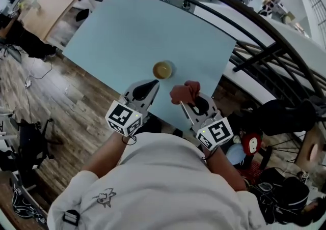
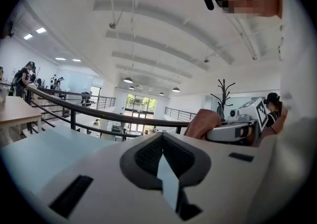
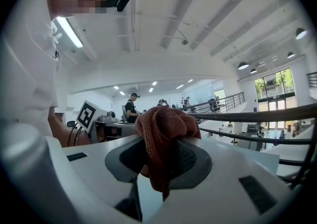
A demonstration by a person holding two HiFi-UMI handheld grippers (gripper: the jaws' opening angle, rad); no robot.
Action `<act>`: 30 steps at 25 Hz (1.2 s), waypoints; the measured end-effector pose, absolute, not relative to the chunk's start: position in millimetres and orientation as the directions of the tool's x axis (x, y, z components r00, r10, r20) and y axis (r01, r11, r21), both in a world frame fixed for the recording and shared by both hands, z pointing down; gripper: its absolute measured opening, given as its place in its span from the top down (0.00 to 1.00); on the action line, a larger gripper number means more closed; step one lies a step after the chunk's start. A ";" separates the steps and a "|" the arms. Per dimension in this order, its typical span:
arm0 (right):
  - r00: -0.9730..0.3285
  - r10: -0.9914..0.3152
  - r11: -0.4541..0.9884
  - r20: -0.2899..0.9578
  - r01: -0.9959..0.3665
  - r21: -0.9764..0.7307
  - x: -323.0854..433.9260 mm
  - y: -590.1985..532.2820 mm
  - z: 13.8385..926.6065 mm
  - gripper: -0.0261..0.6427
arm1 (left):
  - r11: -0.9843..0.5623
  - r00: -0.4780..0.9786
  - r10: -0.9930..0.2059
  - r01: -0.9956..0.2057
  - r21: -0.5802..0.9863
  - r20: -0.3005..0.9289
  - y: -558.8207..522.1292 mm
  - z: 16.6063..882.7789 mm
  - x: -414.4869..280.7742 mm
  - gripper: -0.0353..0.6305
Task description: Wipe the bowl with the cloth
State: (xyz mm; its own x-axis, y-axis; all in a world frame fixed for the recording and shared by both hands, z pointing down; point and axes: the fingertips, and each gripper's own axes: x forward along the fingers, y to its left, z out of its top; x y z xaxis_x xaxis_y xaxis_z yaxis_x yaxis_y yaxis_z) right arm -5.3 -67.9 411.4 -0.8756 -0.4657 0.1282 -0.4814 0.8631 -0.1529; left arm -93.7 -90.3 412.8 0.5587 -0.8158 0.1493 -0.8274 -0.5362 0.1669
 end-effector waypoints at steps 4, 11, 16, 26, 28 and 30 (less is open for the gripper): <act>-0.831 -0.523 0.816 0.188 -0.552 -0.170 -25.4 -93.2 432.9 0.78 | -0.581 0.610 -0.773 -0.791 0.192 0.173 -111.9 424.2 -115.5 0.93; -0.766 -0.579 0.751 0.279 -0.635 -0.183 -48.5 -111.9 472.3 0.78 | -0.633 0.656 -0.710 -0.753 0.176 0.255 -139.2 478.3 -139.3 0.93; -0.748 -0.587 0.727 0.311 -0.656 -0.204 -49.5 -123.6 501.6 0.78 | -0.659 0.678 -0.660 -0.729 0.185 0.325 -152.9 519.9 -134.1 0.93; -0.747 -0.571 0.722 0.340 -0.654 -0.223 -38.6 -149.4 539.6 0.78 | -0.623 0.676 -0.601 -0.731 0.279 0.427 -165.9 577.0 -127.7 0.92; -0.751 -0.564 0.725 0.344 -0.650 -0.229 -39.0 -154.5 545.7 0.78 | -0.622 0.678 -0.590 -0.728 0.289 0.437 -168.6 587.0 -126.6 0.92; -0.756 -0.553 0.726 0.352 -0.644 -0.242 -35.8 -157.7 555.1 0.78 | -0.605 0.667 -0.591 -0.739 0.298 0.453 -173.5 598.8 -126.5 0.92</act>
